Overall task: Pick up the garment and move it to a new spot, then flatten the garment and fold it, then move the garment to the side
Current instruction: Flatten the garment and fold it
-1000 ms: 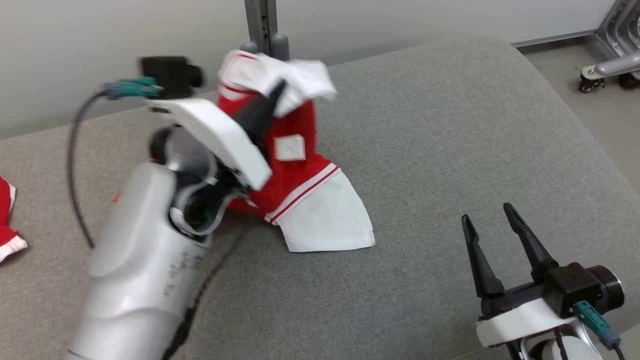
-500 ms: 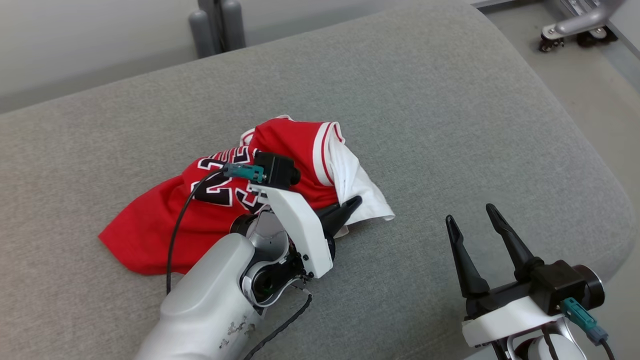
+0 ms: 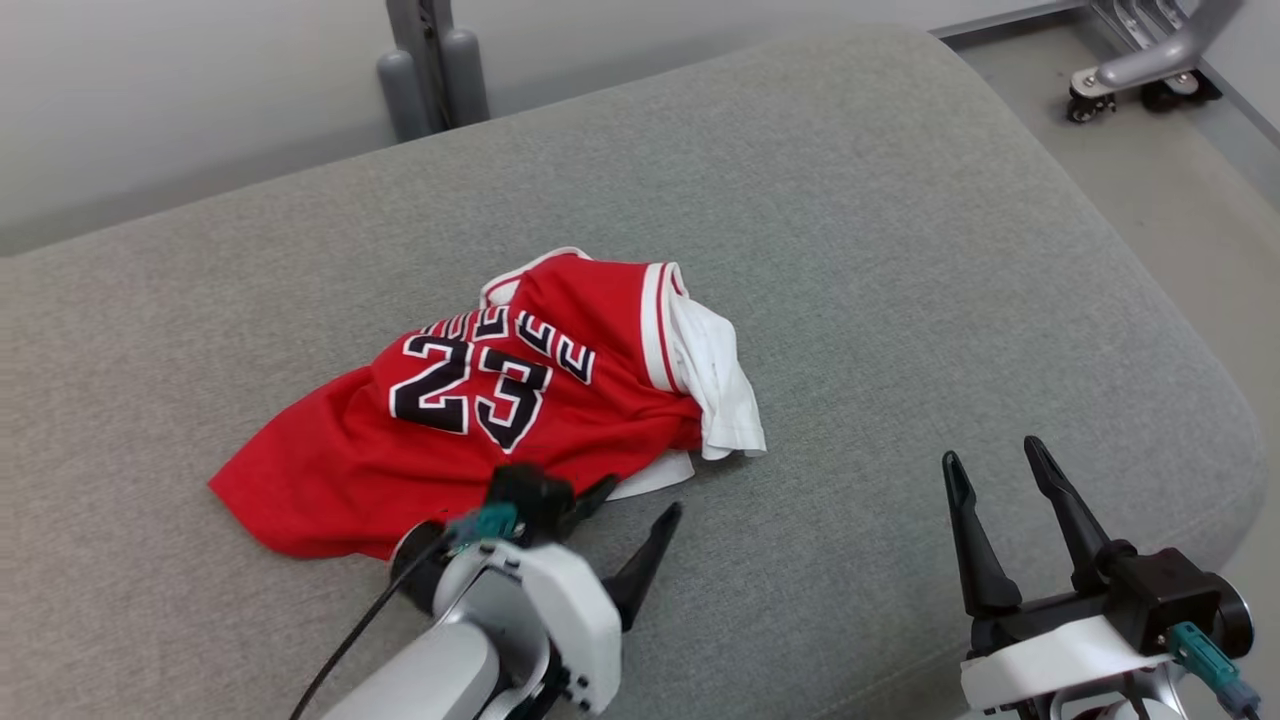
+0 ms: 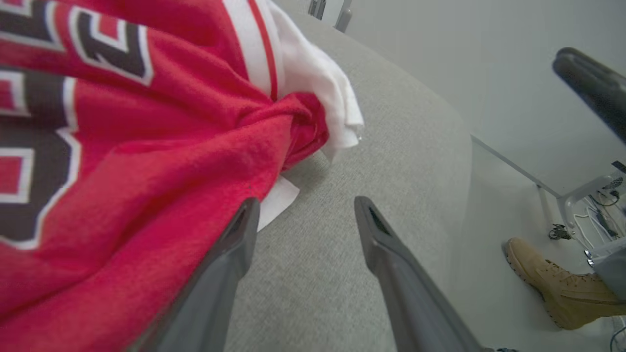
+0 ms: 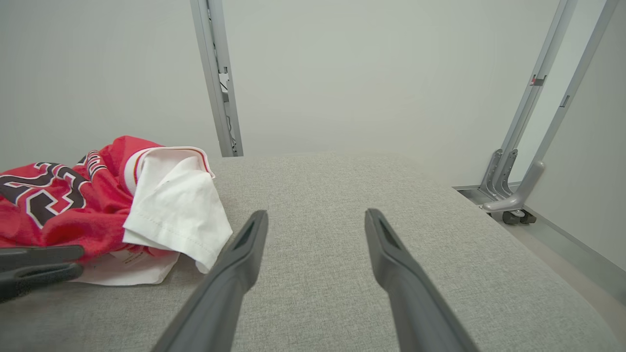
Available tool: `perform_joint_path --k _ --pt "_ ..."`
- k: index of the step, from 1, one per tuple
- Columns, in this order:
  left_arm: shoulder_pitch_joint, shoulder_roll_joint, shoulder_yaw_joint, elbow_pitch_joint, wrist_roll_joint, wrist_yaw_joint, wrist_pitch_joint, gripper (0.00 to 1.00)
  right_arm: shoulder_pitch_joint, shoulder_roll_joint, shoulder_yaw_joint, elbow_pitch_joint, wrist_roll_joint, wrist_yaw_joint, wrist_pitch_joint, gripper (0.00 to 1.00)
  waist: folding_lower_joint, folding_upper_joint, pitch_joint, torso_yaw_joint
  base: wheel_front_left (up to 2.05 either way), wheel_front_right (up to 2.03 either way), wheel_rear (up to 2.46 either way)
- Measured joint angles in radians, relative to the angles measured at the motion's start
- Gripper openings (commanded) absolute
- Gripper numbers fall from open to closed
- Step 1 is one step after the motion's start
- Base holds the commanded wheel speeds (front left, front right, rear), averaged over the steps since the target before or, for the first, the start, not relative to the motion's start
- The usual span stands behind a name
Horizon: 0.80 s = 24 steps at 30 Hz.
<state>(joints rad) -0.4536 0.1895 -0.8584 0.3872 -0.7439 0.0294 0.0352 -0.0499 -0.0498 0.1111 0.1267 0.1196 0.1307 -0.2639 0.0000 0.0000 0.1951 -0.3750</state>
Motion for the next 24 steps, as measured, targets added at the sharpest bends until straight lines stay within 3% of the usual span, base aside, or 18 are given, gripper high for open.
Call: perform_joint_path --k 4,7,12,20,21,22,24 --pt "0.064 0.093 0.011 -0.104 0.068 0.12 -0.035 1.0 0.005 0.0 0.004 -0.008 0.005 0.0 0.0 1.0 0.0 0.0 -0.01 0.025 0.0 0.0 0.0" --pt "0.082 0.138 0.016 -0.128 0.107 0.177 -0.048 1.0 0.004 0.001 0.01 -0.01 0.005 0.0 0.0 1.0 0.0 0.0 -0.01 0.035 0.0 0.0 0.0" --pt "0.085 0.153 -0.018 -0.109 0.142 0.187 -0.018 1.0 -0.001 0.001 0.014 -0.012 0.005 0.0 0.0 1.0 0.0 0.0 0.003 0.037 0.0 0.0 0.0" --pt "-0.008 0.163 -0.053 0.037 0.219 0.18 -0.018 1.0 -0.022 0.001 0.015 -0.016 0.015 0.0 0.0 1.0 0.0 0.0 0.046 0.023 0.0 0.0 0.0" --pt "-0.014 0.157 -0.054 0.053 0.219 0.175 -0.021 0.47 -0.022 0.001 0.014 -0.016 0.02 0.0 0.0 1.0 0.0 0.0 0.051 0.02 0.0 0.0 0.0" --pt "-0.021 0.154 -0.058 0.068 0.222 0.174 -0.026 0.0 -0.022 0.001 0.013 -0.016 0.023 0.0 0.0 1.0 0.0 0.0 0.053 0.018 0.0 0.0 0.0" --pt "-0.032 0.151 -0.061 0.091 0.224 0.157 -0.028 0.0 -0.022 0.001 0.008 -0.014 0.028 0.0 0.0 1.0 0.0 0.0 0.055 0.014 0.0 0.0 0.0"
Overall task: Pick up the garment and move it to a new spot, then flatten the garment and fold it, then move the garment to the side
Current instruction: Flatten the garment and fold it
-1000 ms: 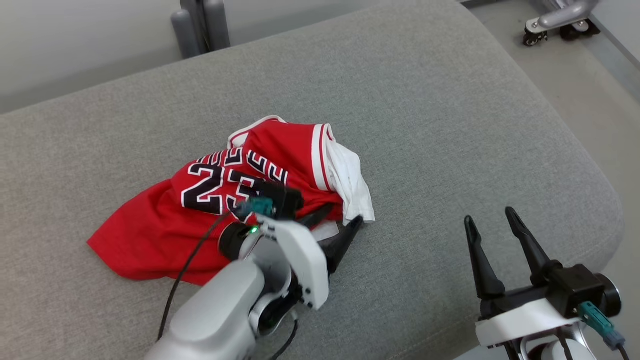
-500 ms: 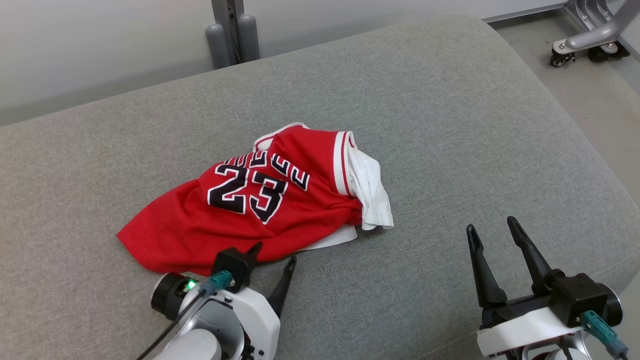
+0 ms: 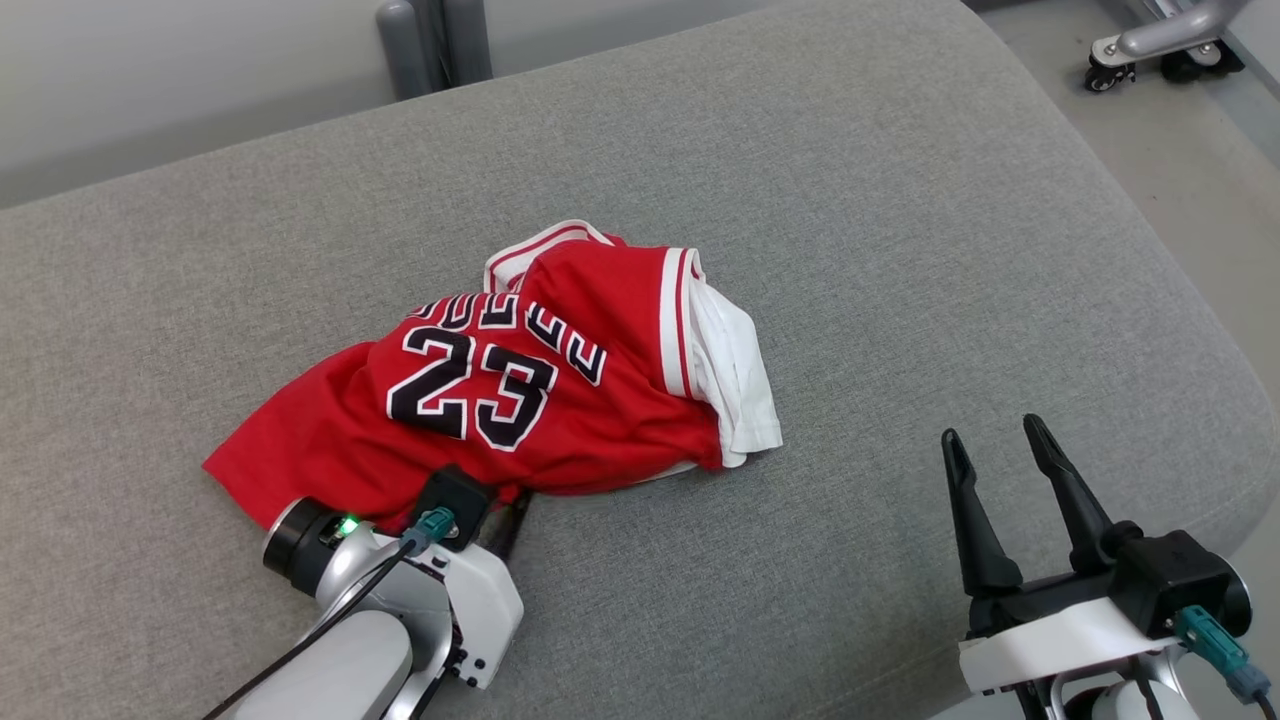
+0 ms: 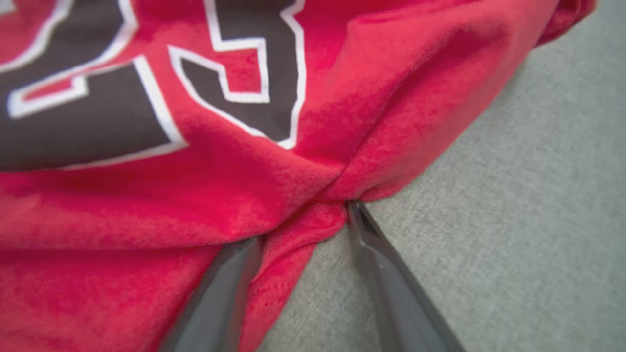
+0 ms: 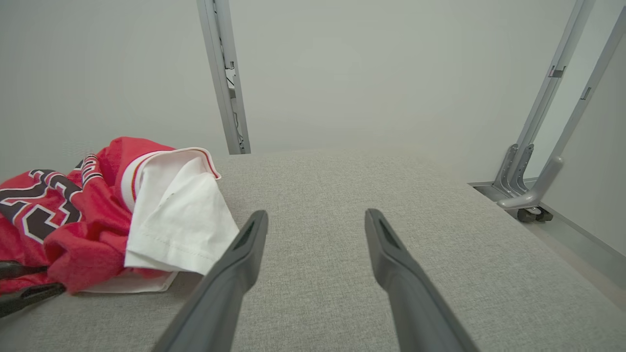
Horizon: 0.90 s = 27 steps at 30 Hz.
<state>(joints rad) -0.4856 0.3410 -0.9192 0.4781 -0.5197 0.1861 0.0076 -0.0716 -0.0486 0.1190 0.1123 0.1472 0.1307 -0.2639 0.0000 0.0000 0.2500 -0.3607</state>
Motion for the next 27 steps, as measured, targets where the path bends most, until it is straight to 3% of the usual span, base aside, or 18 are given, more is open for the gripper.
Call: perform_joint_path --k 5,9,12,15,18,20,24,27 --pt "-0.003 0.007 0.008 0.034 -0.034 -0.036 -0.01 0.0 0.001 0.0 -0.011 0.003 0.005 0.0 0.0 1.0 0.0 0.0 -0.011 0.004 0.0 0.0 0.0" --pt "0.049 0.028 0.047 -0.042 -0.11 -0.046 0.015 0.0 0.011 0.0 -0.02 0.003 0.01 0.0 0.0 1.0 0.0 0.0 -0.032 0.011 0.0 0.0 0.0" --pt "0.095 0.074 0.076 -0.215 -0.168 -0.049 0.052 0.0 0.024 0.0 -0.032 0.003 0.009 0.0 0.0 1.0 0.0 0.0 -0.05 0.021 0.0 0.0 0.0" --pt "0.134 0.14 0.108 -0.478 -0.236 -0.048 0.124 0.0 0.041 0.0 -0.042 0.0 0.003 0.0 0.0 1.0 0.0 0.0 -0.064 0.034 0.0 0.0 0.0" --pt "0.15 0.217 0.165 -0.72 -0.29 -0.014 0.195 0.0 0.042 0.0 -0.039 -0.005 0.007 0.0 0.0 1.0 0.0001 0.0 -0.063 0.044 0.0 0.0 0.0" --pt "0.14 0.241 0.214 -0.81 -0.355 0.0 0.233 0.0 0.039 0.0 -0.032 -0.006 0.012 0.0 0.0 1.0 0.0 0.0 -0.051 0.048 0.0 0.0 0.0" --pt "0.061 0.265 0.291 -0.803 -0.476 0.002 0.336 0.0 0.013 0.0 -0.012 -0.006 0.025 0.0 0.0 1.0 0.0001 0.0 -0.016 0.048 0.0 0.0 0.0" --pt "-0.031 0.283 0.347 -0.627 -0.498 0.007 0.367 0.0 -0.004 0.0 0.007 -0.001 0.034 0.0 0.0 1.0 0.0 0.0 0.014 0.043 0.0 0.0 0.0"
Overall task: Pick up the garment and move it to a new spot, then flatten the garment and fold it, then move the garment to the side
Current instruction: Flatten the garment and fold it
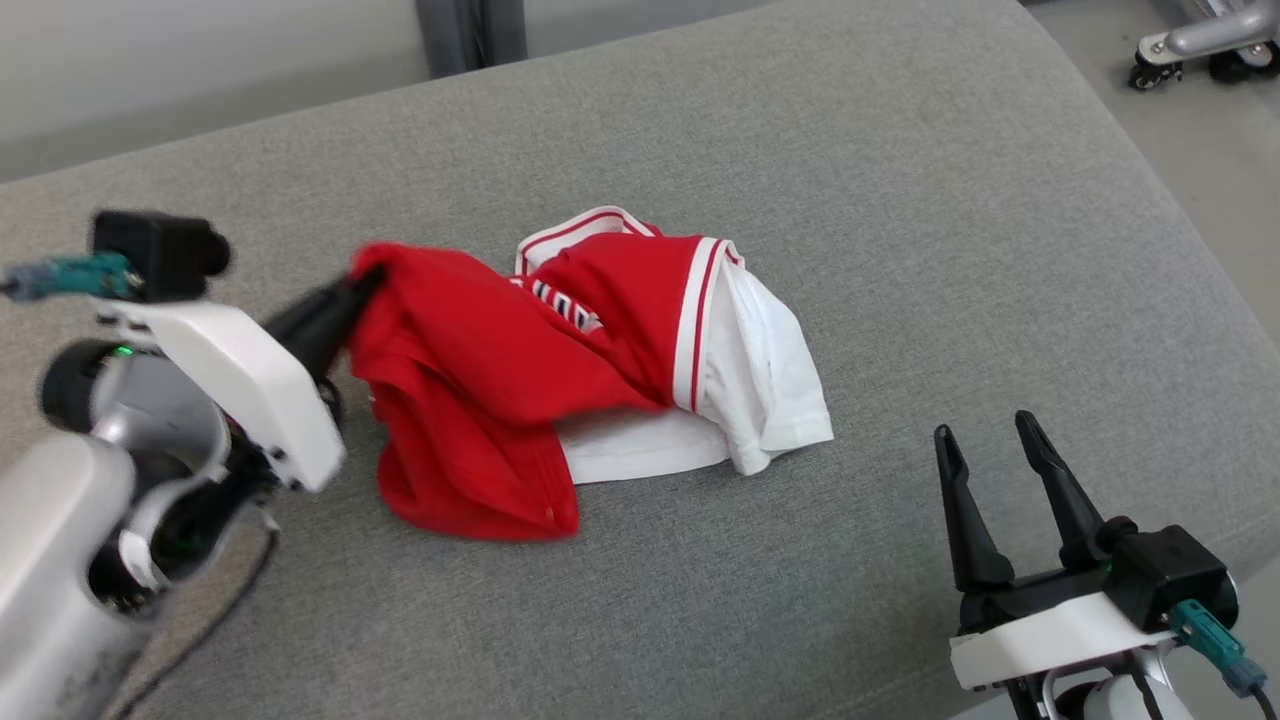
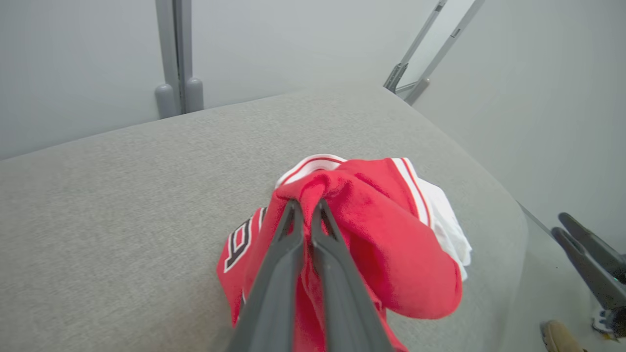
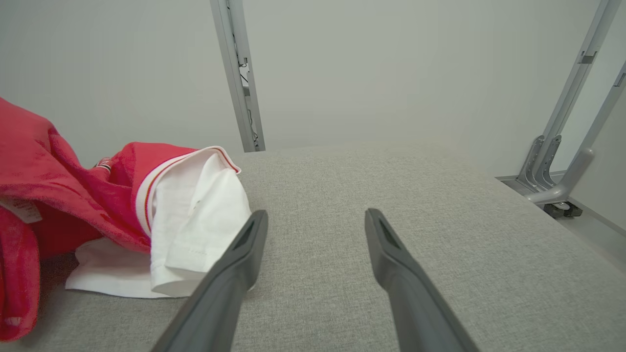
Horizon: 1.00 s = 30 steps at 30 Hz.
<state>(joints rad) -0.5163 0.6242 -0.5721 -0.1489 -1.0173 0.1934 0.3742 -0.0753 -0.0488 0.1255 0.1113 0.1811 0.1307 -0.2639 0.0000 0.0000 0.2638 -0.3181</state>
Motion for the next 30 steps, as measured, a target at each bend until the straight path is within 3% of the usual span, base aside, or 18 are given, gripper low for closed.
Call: perform_joint_path --k 2,6,7,8,9,13,17,23,30 --pt "-0.079 0.009 0.02 0.212 0.019 -0.001 0.004 0.0 -0.019 0.002 0.016 0.007 0.007 0.0 0.0 1.0 0.0 0.0 0.028 -0.016 0.0 0.0 0.0" --pt "-0.121 -0.009 0.016 0.443 0.061 -0.02 -0.058 0.0 -0.026 0.001 0.016 0.017 0.013 0.0 0.0 1.0 0.0 0.0 0.056 -0.044 0.0 0.0 0.0" --pt "-0.127 -0.018 0.016 0.491 0.075 -0.025 -0.085 0.24 -0.026 0.001 0.013 0.019 0.014 0.0 0.0 1.0 0.0001 0.0 0.062 -0.049 0.0 0.0 0.0" --pt "-0.127 -0.03 0.012 0.53 0.08 -0.032 -0.105 0.68 -0.026 0.0 0.009 0.021 0.015 0.0 0.0 1.0 0.0 0.0 0.067 -0.052 0.0 0.0 0.0" --pt "-0.127 -0.044 0.007 0.559 0.086 -0.035 -0.126 1.0 -0.025 0.001 0.005 0.021 0.018 0.0 0.0 1.0 0.0 0.0 0.07 -0.053 0.0 0.0 0.0" --pt "-0.124 -0.08 0.006 0.609 0.149 -0.016 -0.275 1.0 -0.013 0.0 -0.012 0.025 0.013 0.0 0.0 1.0 0.0 0.0 0.064 -0.034 0.0 0.0 0.0" --pt "-0.038 -0.095 0.013 0.525 0.152 0.011 -0.363 1.0 0.004 0.001 -0.026 0.024 -0.001 0.0 0.0 1.0 0.0 0.0 0.04 -0.008 0.0 0.0 0.0" --pt "0.139 -0.101 -0.061 0.33 0.129 0.001 -0.323 1.0 0.016 0.001 -0.018 0.022 -0.026 0.0 0.0 1.0 0.0 0.0 0.005 0.039 0.0 0.0 0.0" --pt "0.151 -0.137 -0.103 0.295 0.129 0.014 -0.289 1.0 0.013 0.001 -0.012 0.022 -0.033 0.0 0.0 1.0 0.0 0.0 -0.008 0.044 0.0 0.0 0.0"
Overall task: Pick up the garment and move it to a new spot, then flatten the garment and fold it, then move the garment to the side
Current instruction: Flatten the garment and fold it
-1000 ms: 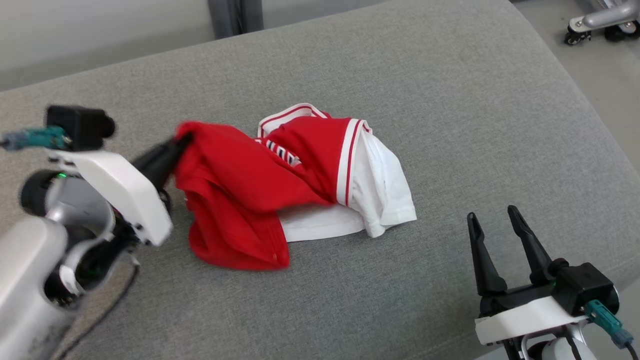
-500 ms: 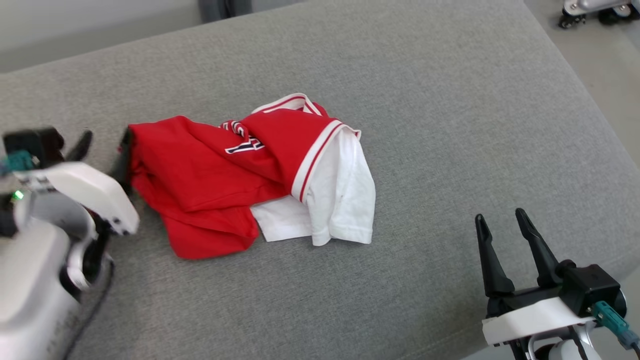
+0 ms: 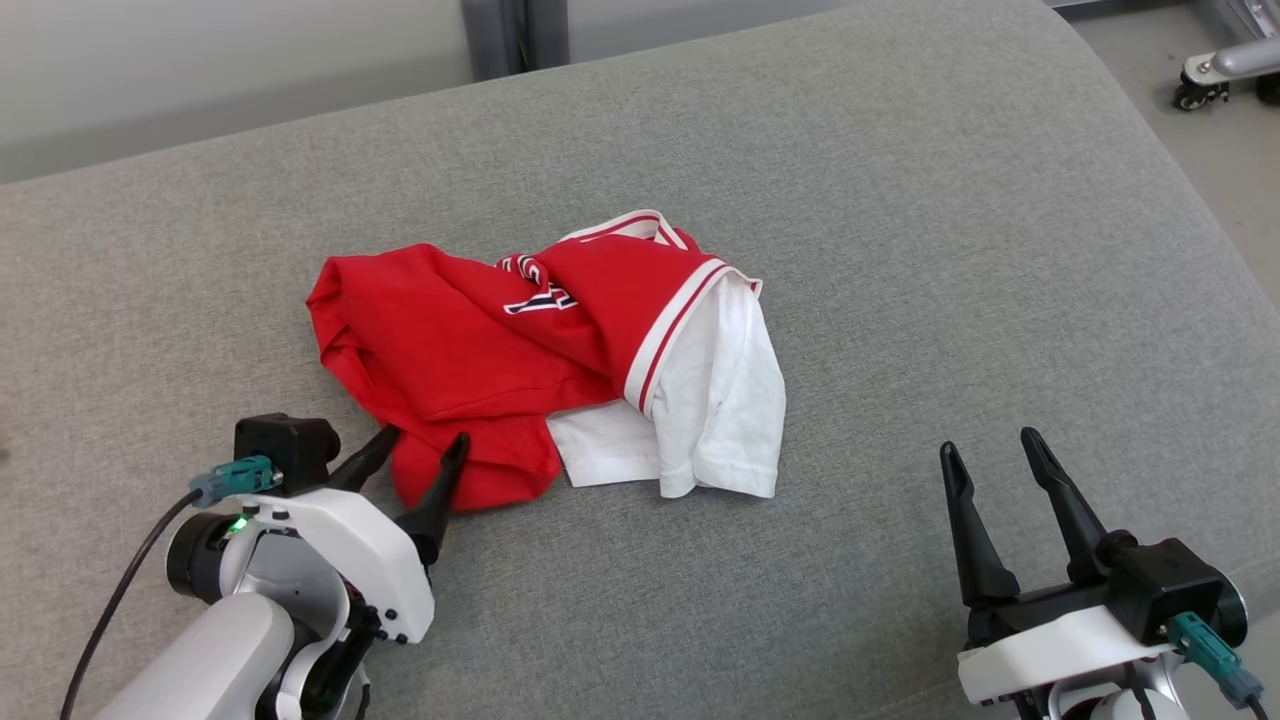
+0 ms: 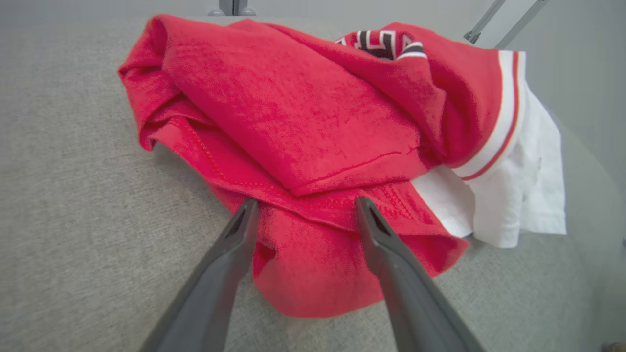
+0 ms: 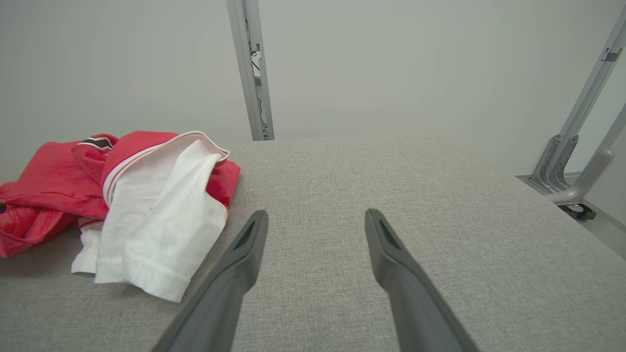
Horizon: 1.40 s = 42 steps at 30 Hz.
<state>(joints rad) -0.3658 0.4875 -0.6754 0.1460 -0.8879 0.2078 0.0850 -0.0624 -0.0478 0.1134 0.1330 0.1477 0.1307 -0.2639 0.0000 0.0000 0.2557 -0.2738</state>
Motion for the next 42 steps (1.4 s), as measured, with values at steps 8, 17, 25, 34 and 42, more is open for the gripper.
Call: perform_joint_path --k 8,17,25,34,42 --pt "-0.042 -0.012 -0.017 0.098 0.026 -0.006 -0.006 1.0 -0.001 0.0 0.009 0.001 0.011 0.0 0.0 1.0 0.0 0.0 0.013 -0.024 0.0 0.0 0.0" --pt "-0.077 -0.031 -0.026 0.161 0.018 -0.057 -0.017 0.0 -0.008 0.0 0.003 0.002 0.02 0.0 0.0 1.0 0.0 0.0 0.023 -0.035 0.0 0.0 0.0" --pt "-0.089 0.07 0.025 -0.07 0.052 -0.021 -0.049 0.0 0.01 0.0 -0.007 0.007 0.026 0.0 0.0 1.0 0.0 0.0 0.001 -0.024 0.0 0.0 0.0" --pt "-0.101 0.153 0.027 -0.417 0.082 0.029 0.034 0.0 0.011 0.0 0.004 0.012 0.036 0.0 0.0 1.0 0.0 0.0 -0.027 -0.011 0.0 0.0 0.0" --pt "-0.028 0.183 -0.003 -0.52 -0.047 -0.027 0.119 0.0 0.032 0.0 -0.002 0.015 0.038 0.0 0.0 1.0 0.0 0.0 -0.029 -0.024 0.0 0.0 0.0"
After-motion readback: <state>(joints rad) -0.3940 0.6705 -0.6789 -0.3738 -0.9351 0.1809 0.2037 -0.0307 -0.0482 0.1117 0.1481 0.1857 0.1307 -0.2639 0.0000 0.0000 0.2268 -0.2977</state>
